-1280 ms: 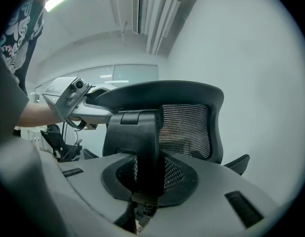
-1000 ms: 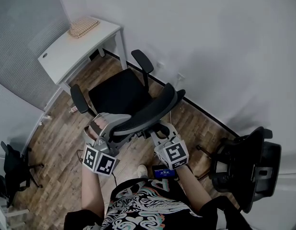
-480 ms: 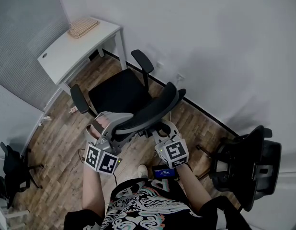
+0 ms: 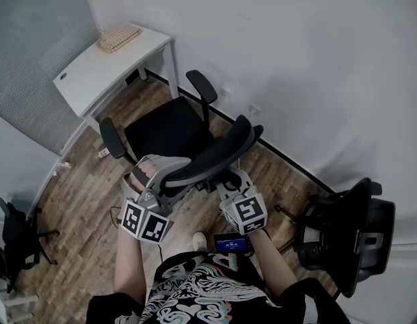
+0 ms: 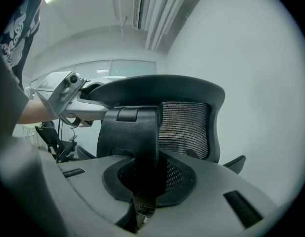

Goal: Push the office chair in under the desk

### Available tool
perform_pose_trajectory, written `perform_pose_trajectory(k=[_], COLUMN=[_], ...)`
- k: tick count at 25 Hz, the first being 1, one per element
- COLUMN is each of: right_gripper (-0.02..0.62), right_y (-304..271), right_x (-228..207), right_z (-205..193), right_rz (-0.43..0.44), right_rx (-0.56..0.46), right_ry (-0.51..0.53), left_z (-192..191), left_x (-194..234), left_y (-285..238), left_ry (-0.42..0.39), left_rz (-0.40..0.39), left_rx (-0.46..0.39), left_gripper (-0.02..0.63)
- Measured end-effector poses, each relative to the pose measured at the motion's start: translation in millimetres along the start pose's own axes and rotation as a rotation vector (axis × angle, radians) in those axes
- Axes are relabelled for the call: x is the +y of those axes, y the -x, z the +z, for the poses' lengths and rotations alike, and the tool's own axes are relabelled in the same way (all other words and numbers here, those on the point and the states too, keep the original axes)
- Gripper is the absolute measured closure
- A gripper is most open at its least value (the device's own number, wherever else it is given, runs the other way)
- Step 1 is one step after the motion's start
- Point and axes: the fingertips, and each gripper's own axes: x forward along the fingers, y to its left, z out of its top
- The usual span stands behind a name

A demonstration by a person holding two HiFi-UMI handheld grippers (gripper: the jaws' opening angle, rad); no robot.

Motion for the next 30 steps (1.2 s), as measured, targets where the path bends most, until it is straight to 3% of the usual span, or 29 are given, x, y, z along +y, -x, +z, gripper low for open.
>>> perform_pose_trajectory(k=[16, 30], right_gripper=[0.549, 0.551], right_y=[-2.1, -32.4], right_x=[-8.8, -11.5], right_z=[0.7, 3.9], right_rz=[-0.002, 0.001], right_rx=[-0.019, -0.016], right_ry=[-0.003, 0.002], left_z=[-2.1, -28.4], left_x=[2.3, 19.6], left_y=[-6.7, -10.6], left_ry=[0.004, -0.007], left_rz=[0.007, 0.013], left_rx=[-0.033, -0.014], left_gripper=[0.403, 0.402])
